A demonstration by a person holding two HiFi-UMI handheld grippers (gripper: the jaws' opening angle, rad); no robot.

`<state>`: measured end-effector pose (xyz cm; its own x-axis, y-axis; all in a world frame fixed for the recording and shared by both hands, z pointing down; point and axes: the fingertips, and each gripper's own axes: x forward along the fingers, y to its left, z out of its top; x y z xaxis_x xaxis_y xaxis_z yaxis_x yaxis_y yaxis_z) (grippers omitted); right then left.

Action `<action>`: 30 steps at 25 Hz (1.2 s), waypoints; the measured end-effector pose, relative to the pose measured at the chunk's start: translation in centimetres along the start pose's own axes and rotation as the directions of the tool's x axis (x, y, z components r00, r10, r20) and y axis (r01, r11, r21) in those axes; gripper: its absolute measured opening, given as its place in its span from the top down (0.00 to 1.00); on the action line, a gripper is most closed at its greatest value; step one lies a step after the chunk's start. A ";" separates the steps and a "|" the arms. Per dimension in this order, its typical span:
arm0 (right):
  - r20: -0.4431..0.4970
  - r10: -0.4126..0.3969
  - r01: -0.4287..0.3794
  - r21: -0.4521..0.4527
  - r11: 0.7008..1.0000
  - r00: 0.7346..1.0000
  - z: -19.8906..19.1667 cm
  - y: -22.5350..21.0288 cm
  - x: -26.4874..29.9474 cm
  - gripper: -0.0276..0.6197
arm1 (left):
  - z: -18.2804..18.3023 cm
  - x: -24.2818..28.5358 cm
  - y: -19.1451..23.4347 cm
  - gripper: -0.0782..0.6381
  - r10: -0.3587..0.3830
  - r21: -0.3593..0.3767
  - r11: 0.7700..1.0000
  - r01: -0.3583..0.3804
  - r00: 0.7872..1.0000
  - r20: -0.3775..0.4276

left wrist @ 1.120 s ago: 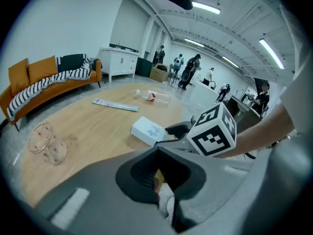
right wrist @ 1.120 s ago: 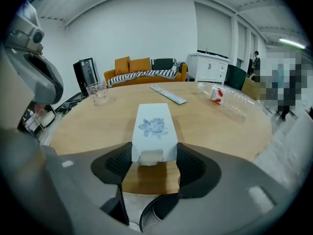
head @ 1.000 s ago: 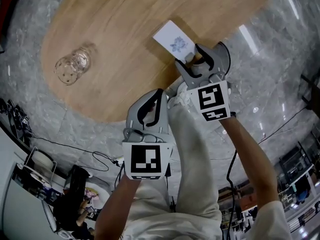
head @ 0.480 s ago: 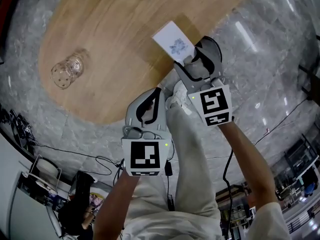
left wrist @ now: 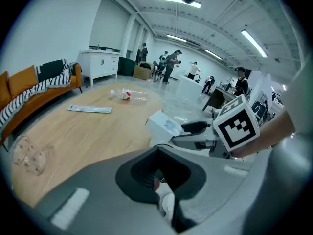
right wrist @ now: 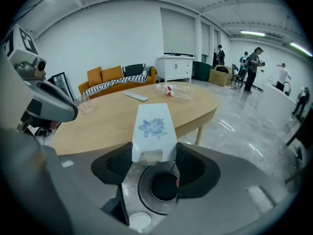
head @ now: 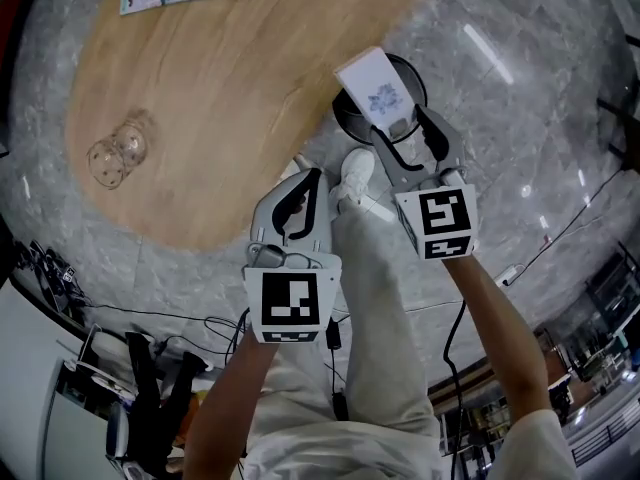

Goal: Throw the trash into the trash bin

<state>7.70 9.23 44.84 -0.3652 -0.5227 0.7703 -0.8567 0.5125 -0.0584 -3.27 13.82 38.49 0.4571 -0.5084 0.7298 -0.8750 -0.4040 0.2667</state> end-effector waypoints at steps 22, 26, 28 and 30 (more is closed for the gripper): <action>-0.117 -0.066 0.074 0.072 0.995 0.991 -10.3 -4.1 2.2 0.50 | -6.4 7.5 -2.7 0.89 -0.011 0.074 0.997 0.019 0.995 -0.103; -0.139 -0.059 0.070 0.074 0.995 0.988 -12.1 -4.8 3.6 0.50 | -8.0 8.7 -3.4 0.89 -0.003 0.071 0.997 0.011 0.993 -0.120; -0.152 -0.050 0.062 0.071 0.996 0.987 -12.9 -4.9 4.4 0.50 | -8.8 9.4 -3.9 0.89 -0.006 0.064 0.998 0.014 0.992 -0.129; -0.169 -0.038 0.051 0.076 0.996 0.985 -13.7 -4.7 5.2 0.50 | -9.8 10.0 -4.0 0.89 -0.010 0.056 0.998 0.018 0.990 -0.142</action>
<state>14.80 13.48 57.84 -0.2658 -0.4192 0.8681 -0.8997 0.4314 -0.0671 3.28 17.79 50.93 0.4383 -0.3911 0.8093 -0.8565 -0.4547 0.2442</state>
